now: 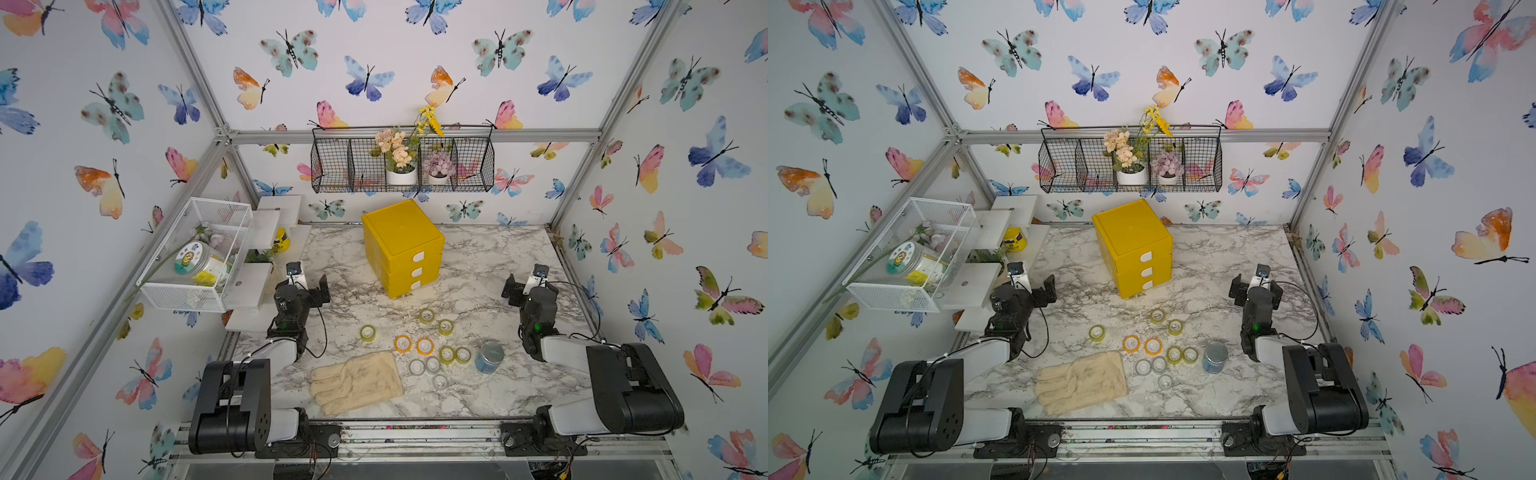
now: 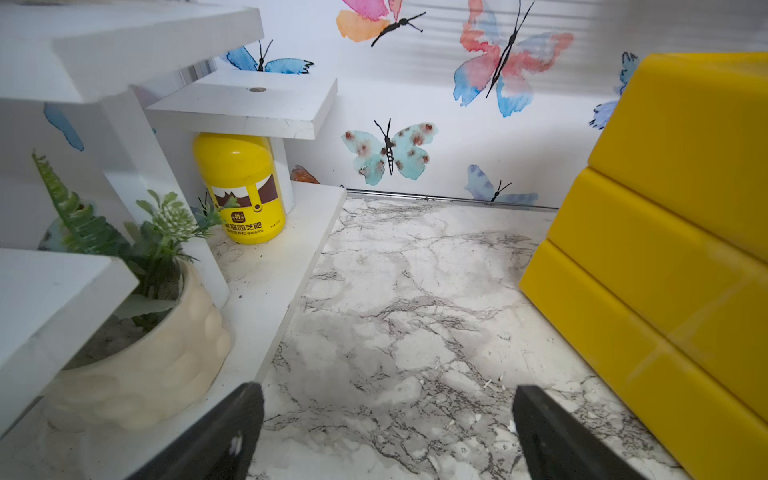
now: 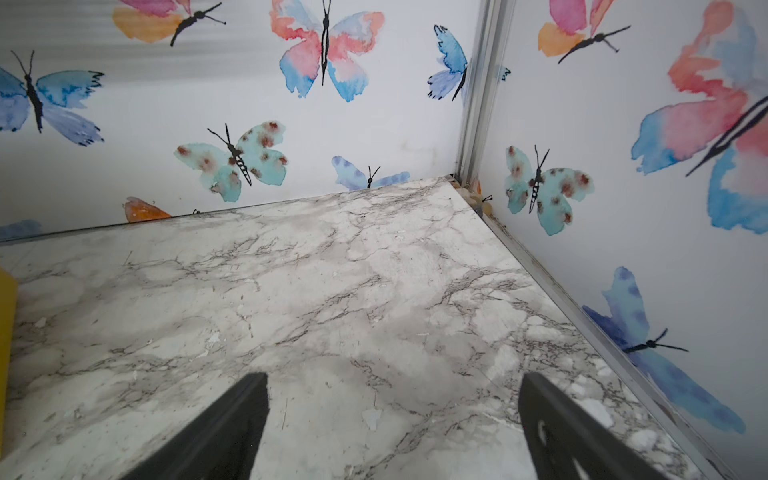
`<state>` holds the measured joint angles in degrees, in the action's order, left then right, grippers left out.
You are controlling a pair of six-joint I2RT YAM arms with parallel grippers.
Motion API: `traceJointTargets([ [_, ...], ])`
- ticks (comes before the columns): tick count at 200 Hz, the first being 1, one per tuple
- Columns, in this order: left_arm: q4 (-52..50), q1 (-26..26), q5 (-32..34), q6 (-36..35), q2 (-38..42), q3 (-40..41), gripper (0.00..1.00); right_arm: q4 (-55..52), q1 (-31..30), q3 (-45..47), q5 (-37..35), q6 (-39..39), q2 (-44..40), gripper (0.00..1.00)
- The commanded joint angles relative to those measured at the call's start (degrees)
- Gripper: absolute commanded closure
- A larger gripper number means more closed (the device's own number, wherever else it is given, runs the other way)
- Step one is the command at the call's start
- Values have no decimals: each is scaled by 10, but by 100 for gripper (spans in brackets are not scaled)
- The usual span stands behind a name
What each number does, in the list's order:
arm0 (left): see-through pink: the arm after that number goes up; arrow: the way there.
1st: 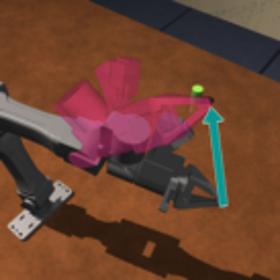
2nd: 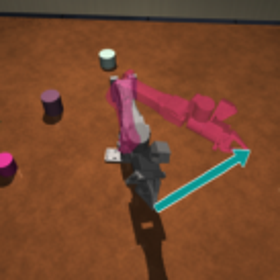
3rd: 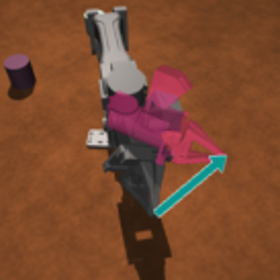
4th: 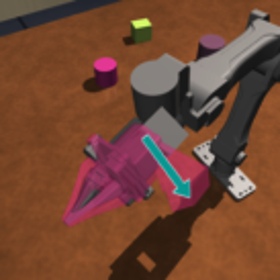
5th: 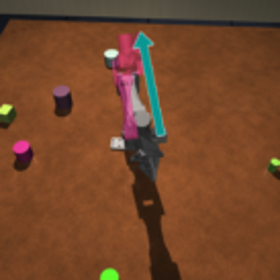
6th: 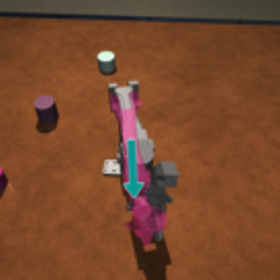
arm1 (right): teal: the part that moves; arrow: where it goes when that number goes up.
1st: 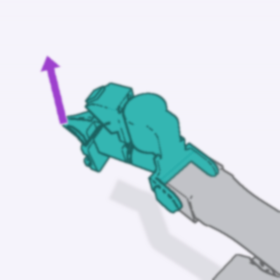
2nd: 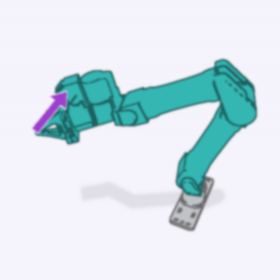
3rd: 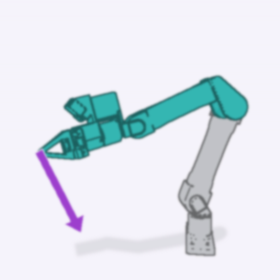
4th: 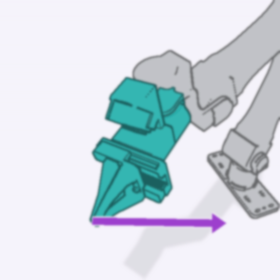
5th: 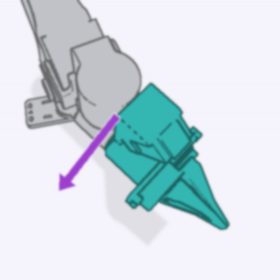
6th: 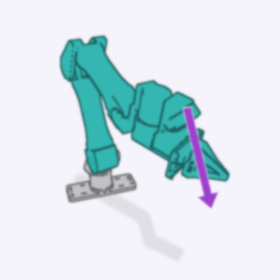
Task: Place the transparent tape into the drawer according to color
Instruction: Open the drawer in the storage box.
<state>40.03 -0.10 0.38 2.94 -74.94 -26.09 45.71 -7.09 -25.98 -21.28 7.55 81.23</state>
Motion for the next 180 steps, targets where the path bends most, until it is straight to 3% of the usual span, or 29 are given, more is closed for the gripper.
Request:
traceJointTargets([
  [1, -38, 0, 41, 51, 47, 1, 1, -103, 2, -9, -49, 46, -25, 1],
  [22, -82, 0, 128, 174, 63, -38, 1, -132, 2, -29, -95, 103, -44, 1],
  [34, -227, 1, 247, 315, 68, -91, 1, -191, 2, -56, -141, 207, -44, 1],
  [40, -336, 2, 310, 420, 64, -126, 2, -259, 2, -79, -170, 282, -43, 1],
  [47, -411, 13, 332, 475, 58, -155, 2, -328, 2, -104, -177, 335, -41, 1],
  [60, -412, 27, 276, 428, 46, -175, 1, -335, 2, -120, -118, 300, -35, 1],
  [74, -421, 27, 231, 423, 43, -185, 1, -333, 2, -122, -75, 307, -31, 1],
  [109, -423, 17, 29, 369, 40, -217, 1, -319, 2, -117, 68, 308, -54, 2],
  [132, -452, -38, -17, 338, 16, -265, 1, -346, 2, -139, 191, 305, -56, 2],
  [151, -457, -102, -42, 311, -6, -302, 1, -307, 0, -127, 303, 298, -61, 5],
  [180, -440, -164, -85, 287, -45, -348, 1, -248, -2, -119, 402, 301, -70, 8],
])
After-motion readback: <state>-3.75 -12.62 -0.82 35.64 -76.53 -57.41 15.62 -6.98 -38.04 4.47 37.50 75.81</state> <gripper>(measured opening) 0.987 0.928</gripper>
